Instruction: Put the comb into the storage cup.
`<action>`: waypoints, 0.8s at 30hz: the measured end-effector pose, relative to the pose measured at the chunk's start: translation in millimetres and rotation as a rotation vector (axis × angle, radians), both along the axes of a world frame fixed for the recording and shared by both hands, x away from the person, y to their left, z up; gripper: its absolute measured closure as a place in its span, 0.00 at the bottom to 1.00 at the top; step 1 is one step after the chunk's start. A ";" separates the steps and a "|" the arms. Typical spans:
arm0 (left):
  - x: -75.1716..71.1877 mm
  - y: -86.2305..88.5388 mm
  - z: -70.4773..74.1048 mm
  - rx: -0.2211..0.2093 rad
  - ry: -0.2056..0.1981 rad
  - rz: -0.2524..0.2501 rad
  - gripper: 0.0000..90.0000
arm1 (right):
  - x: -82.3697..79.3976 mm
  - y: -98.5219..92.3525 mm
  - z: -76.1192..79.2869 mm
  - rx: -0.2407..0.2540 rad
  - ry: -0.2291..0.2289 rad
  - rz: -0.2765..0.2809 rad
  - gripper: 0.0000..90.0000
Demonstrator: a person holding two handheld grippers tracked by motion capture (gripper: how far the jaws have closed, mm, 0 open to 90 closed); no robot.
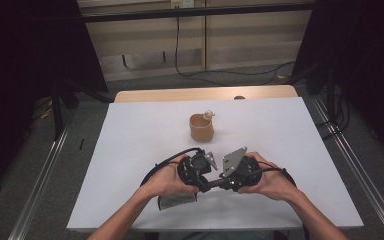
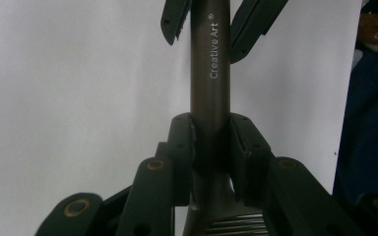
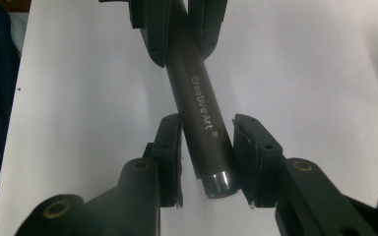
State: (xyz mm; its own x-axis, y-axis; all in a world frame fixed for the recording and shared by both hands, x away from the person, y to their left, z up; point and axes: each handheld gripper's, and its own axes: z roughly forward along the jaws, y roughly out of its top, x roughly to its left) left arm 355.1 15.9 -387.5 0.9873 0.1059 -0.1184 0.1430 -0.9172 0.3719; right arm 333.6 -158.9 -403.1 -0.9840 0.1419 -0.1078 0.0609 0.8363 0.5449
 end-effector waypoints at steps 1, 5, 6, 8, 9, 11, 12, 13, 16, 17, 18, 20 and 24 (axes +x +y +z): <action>0.2 0.1 0.2 0.001 0.003 0.000 0.81 | 0.2 -0.1 -0.5 0.004 0.010 0.003 0.72; 0.4 0.9 -0.6 -0.003 0.020 -0.008 0.81 | -0.8 0.3 -1.3 -0.001 0.013 0.015 0.74; 0.7 1.2 -0.6 -0.003 0.019 -0.012 0.81 | -0.9 0.3 -1.4 -0.001 0.015 0.022 0.75; 1.0 1.5 -0.9 -0.001 0.019 -0.021 0.81 | -1.2 0.8 -2.2 -0.001 0.014 0.027 0.75; 1.1 1.6 -0.9 0.000 0.017 -0.025 0.81 | -1.1 0.9 -2.3 -0.001 0.016 0.030 0.76; 1.2 1.6 -1.0 -0.001 0.021 -0.034 0.81 | -1.0 0.9 -2.7 -0.001 0.021 0.034 0.76; 1.3 1.7 -0.8 -0.004 0.017 -0.042 0.81 | -0.6 0.8 -2.8 0.000 0.031 0.039 0.77; 1.6 1.9 -0.8 -0.009 0.011 -0.046 0.81 | -0.3 0.3 -2.8 0.002 0.049 0.032 0.77; 1.8 2.9 0.4 -0.018 0.019 -0.048 0.79 | 0.1 -0.5 -2.3 0.011 0.063 0.043 0.79; 2.2 3.5 0.6 -0.020 0.022 -0.053 0.79 | -0.4 -0.6 -1.8 0.013 0.071 0.056 0.80; 2.3 3.9 0.8 -0.024 0.017 -0.051 0.78 | -0.8 -0.8 -1.5 0.018 0.073 0.057 0.80; 2.6 4.5 1.6 -0.026 0.019 -0.048 0.78 | -0.5 -1.3 -1.1 0.026 0.072 0.060 0.81; 2.7 5.3 2.1 -0.050 0.017 -0.033 0.77 | -0.4 -3.6 0.1 0.044 0.075 0.056 0.81</action>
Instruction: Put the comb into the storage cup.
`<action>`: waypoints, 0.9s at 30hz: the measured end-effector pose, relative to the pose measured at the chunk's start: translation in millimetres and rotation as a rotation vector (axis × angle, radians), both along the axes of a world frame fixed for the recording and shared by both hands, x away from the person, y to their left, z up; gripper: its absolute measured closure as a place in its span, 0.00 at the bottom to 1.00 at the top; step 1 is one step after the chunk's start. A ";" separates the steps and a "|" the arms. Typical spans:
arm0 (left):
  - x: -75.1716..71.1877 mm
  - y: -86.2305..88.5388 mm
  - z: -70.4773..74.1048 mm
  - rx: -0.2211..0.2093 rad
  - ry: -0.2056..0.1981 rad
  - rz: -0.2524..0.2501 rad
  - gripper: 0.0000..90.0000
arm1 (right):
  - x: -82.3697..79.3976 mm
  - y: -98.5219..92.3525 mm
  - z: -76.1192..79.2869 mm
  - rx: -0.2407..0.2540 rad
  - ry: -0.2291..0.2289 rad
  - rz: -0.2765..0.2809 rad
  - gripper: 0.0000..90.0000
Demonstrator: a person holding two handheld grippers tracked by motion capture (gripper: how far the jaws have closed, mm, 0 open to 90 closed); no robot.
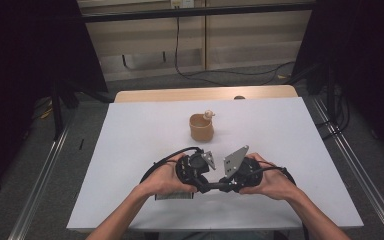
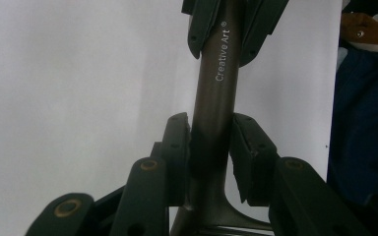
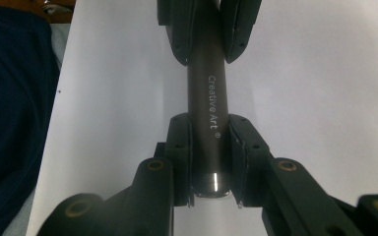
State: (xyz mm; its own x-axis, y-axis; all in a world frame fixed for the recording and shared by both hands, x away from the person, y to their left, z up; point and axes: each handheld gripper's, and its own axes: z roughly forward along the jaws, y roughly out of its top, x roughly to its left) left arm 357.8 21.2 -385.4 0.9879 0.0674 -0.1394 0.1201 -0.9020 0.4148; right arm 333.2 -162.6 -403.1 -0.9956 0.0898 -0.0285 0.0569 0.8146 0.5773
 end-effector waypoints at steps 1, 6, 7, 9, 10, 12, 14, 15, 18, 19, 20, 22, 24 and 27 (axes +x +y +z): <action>0.6 0.3 0.8 0.003 0.003 -0.002 0.77 | 0.5 -0.8 0.3 0.002 -0.003 0.001 0.81; 4.6 3.9 4.4 -0.038 -0.009 0.050 0.66 | -0.1 -1.4 -0.2 -0.006 0.004 -0.001 0.81; 5.6 5.4 6.1 -0.046 -0.014 0.066 0.61 | -0.8 -1.1 -0.9 -0.014 0.010 -0.002 0.81; 7.5 8.9 8.5 -0.067 -0.017 0.092 0.51 | -0.9 -0.3 -2.0 -0.018 0.011 -0.011 0.81; 8.3 10.7 9.4 -0.075 -0.025 0.095 0.48 | -0.4 -0.5 -1.7 -0.016 0.014 -0.010 0.81; 8.8 13.0 10.0 -0.092 -0.025 0.115 0.40 | 0.1 -1.7 -0.7 -0.013 0.016 -0.022 0.81; 9.9 14.8 10.8 -0.111 -0.035 0.143 0.31 | 0.2 -3.6 -0.4 -0.016 0.022 -0.036 0.81; 11.2 16.0 11.6 -0.123 -0.039 0.157 0.26 | 0.6 -4.3 -0.4 -0.016 0.022 -0.039 0.81; 14.8 19.8 13.2 -0.157 -0.036 0.186 0.19 | 2.3 -7.3 -0.2 -0.003 0.024 -0.064 0.81; 15.1 21.1 13.7 -0.169 -0.039 0.211 0.18 | 3.3 -9.3 -0.2 0.009 0.028 -0.083 0.81; 15.9 22.5 14.2 -0.175 -0.041 0.219 0.17 | 4.1 -11.1 -0.2 0.014 0.033 -0.088 0.81; 18.2 27.1 16.1 -0.206 -0.037 0.241 0.14 | 4.3 -13.8 0.1 0.019 0.038 -0.103 0.81; 19.7 32.2 18.9 -0.229 -0.043 0.263 0.12 | 4.4 -16.7 0.7 0.027 0.043 -0.121 0.81; 21.2 41.1 23.1 -0.273 -0.054 0.285 0.08 | 4.7 -19.8 1.5 0.033 0.041 -0.140 0.81</action>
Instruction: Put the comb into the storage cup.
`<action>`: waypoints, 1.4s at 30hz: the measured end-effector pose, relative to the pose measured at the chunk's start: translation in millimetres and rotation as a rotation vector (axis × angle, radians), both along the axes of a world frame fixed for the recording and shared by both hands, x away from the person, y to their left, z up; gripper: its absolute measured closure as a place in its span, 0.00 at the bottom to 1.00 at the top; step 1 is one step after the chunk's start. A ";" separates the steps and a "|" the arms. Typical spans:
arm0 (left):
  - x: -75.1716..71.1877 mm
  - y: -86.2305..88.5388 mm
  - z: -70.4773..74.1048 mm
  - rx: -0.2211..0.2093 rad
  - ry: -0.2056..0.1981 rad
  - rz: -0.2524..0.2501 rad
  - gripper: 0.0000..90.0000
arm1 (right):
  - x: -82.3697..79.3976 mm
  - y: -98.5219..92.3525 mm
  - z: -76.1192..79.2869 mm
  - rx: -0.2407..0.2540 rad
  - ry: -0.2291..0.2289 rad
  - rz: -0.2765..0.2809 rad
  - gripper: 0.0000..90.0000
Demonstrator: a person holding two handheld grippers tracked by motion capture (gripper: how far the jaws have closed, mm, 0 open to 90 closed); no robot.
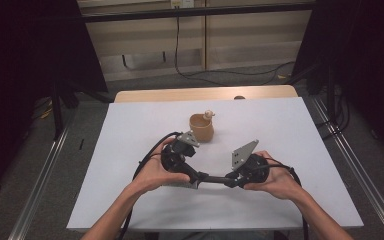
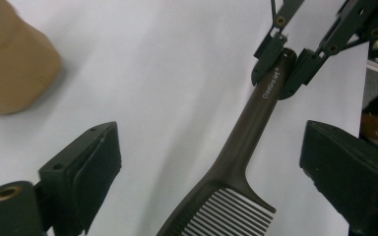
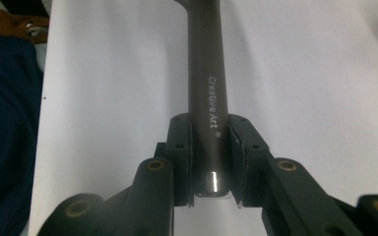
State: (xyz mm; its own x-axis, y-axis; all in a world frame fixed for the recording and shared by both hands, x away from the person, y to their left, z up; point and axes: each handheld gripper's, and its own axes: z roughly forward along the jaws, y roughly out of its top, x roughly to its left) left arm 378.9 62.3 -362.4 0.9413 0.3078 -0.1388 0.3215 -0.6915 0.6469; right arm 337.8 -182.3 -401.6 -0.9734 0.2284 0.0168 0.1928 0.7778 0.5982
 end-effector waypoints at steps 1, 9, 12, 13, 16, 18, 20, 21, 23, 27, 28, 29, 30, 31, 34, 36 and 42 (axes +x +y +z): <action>0.1 2.5 0.6 -0.012 -0.005 -0.002 0.07 | 0.1 -0.9 0.2 0.002 0.005 -0.007 0.81; -5.5 22.4 8.2 -0.140 -0.084 0.082 0.07 | 5.5 -14.7 1.6 0.062 0.030 -0.101 0.81; -7.9 27.3 10.2 -0.173 -0.104 0.104 0.07 | 3.4 -19.3 4.3 0.076 0.038 -0.139 0.81; -9.1 28.1 10.6 -0.171 -0.114 0.107 0.07 | 1.9 -20.1 4.7 0.077 0.037 -0.154 0.81; -14.1 31.8 11.3 -0.187 -0.140 0.116 0.06 | -1.1 -25.5 3.8 0.087 0.038 -0.202 0.81; -15.8 34.9 10.8 -0.194 -0.151 0.125 0.06 | -2.1 -30.6 2.6 0.088 0.041 -0.231 0.81; -15.6 37.8 9.6 -0.200 -0.155 0.136 0.05 | -3.5 -35.6 1.8 0.097 0.043 -0.264 0.81; -15.4 39.8 8.6 -0.207 -0.153 0.147 0.05 | -3.9 -37.6 1.4 0.102 0.045 -0.270 0.81; -15.1 44.2 6.3 -0.213 -0.150 0.167 0.05 | -6.3 -42.3 0.4 0.120 0.044 -0.304 0.81; -18.4 50.9 -0.2 -0.192 -0.138 0.190 0.05 | -13.0 -50.1 -1.5 0.146 0.010 -0.343 0.81; -20.3 52.4 -1.4 -0.181 -0.155 0.188 0.04 | -13.7 -51.7 -2.2 0.153 0.013 -0.345 0.81; -22.0 53.9 -2.8 -0.188 -0.162 0.186 0.04 | -14.6 -53.5 -3.0 0.155 0.011 -0.352 0.81; -23.8 55.4 -4.4 -0.202 -0.162 0.186 0.04 | -15.7 -55.0 -3.8 0.158 0.007 -0.365 0.81; -26.1 57.0 -6.4 -0.209 -0.166 0.189 0.04 | -16.3 -56.7 -5.1 0.167 0.006 -0.376 0.81; -32.4 59.7 -14.2 -0.214 -0.216 0.209 0.03 | -16.2 -62.3 -10.4 0.197 0.007 -0.410 0.81; -34.7 59.6 -19.2 -0.201 -0.224 0.217 0.04 | -15.8 -64.2 -14.1 0.218 0.009 -0.414 0.81; -40.0 64.3 -28.3 -0.263 -0.243 0.246 0.06 | -17.3 -65.1 -19.2 0.266 -0.004 -0.417 0.81</action>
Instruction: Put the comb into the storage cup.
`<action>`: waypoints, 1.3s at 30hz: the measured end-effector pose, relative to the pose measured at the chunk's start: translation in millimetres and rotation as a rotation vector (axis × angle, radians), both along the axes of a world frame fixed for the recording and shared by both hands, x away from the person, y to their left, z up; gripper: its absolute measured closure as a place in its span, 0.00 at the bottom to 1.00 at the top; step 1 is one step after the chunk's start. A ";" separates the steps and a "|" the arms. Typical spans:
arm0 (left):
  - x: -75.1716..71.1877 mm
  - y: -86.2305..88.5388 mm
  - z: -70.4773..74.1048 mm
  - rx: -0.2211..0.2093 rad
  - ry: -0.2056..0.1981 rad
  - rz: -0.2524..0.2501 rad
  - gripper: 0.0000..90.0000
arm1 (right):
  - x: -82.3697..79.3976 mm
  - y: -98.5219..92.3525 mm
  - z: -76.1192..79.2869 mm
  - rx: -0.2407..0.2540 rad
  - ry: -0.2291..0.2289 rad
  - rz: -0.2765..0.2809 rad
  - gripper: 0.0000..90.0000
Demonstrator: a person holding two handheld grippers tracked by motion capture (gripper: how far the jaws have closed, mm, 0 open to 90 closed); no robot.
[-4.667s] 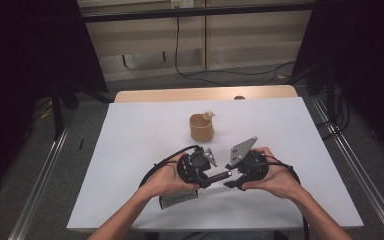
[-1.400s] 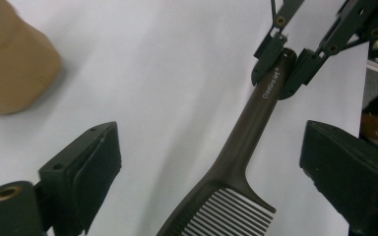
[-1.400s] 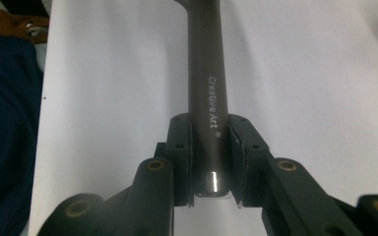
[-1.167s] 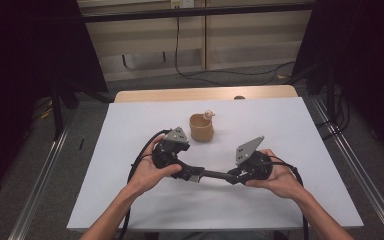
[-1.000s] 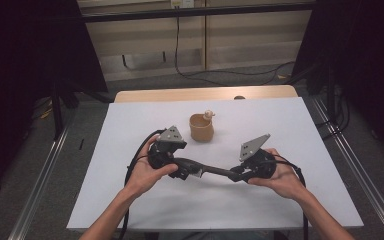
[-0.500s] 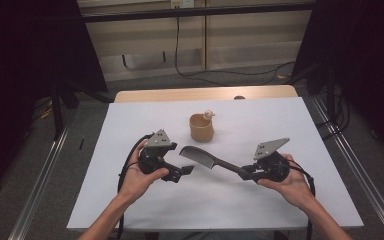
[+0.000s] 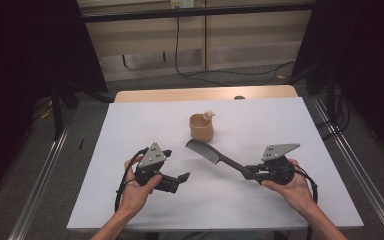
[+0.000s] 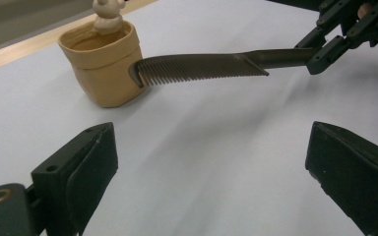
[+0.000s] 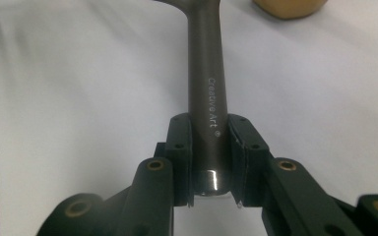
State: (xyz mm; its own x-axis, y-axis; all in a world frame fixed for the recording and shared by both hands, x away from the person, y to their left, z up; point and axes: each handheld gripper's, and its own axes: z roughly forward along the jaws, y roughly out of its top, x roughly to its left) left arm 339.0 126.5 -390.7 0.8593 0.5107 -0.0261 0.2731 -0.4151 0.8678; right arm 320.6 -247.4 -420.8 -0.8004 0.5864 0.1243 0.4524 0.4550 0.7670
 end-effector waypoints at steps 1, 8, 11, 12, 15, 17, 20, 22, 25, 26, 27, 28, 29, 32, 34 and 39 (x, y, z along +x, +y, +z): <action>-0.7 0.8 -1.3 -0.015 0.009 -0.001 0.06 | -0.5 -0.3 0.0 0.010 -0.006 0.001 0.81; -0.7 0.3 -14.5 -0.062 0.001 -0.019 0.07 | -2.5 -1.1 -3.6 0.105 -0.047 -0.009 0.81; -1.0 0.9 -17.5 -0.062 -0.030 0.003 0.08 | -3.1 -0.5 -5.9 0.128 -0.062 -0.021 0.81; -1.3 1.1 -18.3 -0.069 -0.040 0.015 0.08 | -3.1 -0.8 -6.4 0.140 -0.070 -0.024 0.81; -1.5 1.0 -20.9 -0.086 -0.060 0.023 0.08 | -4.0 -1.5 -6.6 0.170 -0.086 -0.031 0.81; -1.0 1.2 -21.6 -0.091 -0.076 0.017 0.08 | -4.6 -1.7 -6.6 0.187 -0.099 -0.031 0.81; -0.1 0.8 -23.8 -0.112 -0.070 0.010 0.08 | -5.9 -0.3 -6.4 0.218 -0.109 -0.024 0.81; 0.2 0.6 -24.5 -0.120 -0.061 0.003 0.08 | -6.7 0.8 -6.4 0.232 -0.121 -0.020 0.81; 0.7 -0.4 -24.9 -0.143 -0.033 -0.011 0.09 | -7.2 2.2 -7.4 0.255 -0.133 -0.016 0.81; 1.1 -0.4 -25.1 -0.150 -0.033 -0.018 0.09 | -7.4 2.8 -7.9 0.259 -0.132 -0.014 0.81; 1.6 -0.8 -25.4 -0.150 -0.042 -0.025 0.09 | -7.6 3.3 -8.3 0.258 -0.133 -0.011 0.81; 1.7 -1.7 -25.8 -0.158 -0.042 -0.026 0.09 | -7.9 4.1 -9.0 0.259 -0.142 -0.007 0.81; 1.8 -2.8 -26.1 -0.157 -0.049 -0.033 0.09 | -8.0 4.5 -9.5 0.266 -0.145 -0.003 0.81; 0.4 -5.2 -26.0 -0.174 -0.042 -0.053 0.09 | -8.2 6.3 -10.1 0.300 -0.157 0.003 0.81; -1.5 -5.5 -24.7 -0.216 -0.024 -0.088 0.08 | -8.6 6.8 -9.5 0.322 -0.164 0.003 0.81; -8.2 -9.4 -19.2 -0.262 -0.061 -0.103 0.05 | -9.7 7.6 -8.5 0.366 -0.183 0.013 0.81</action>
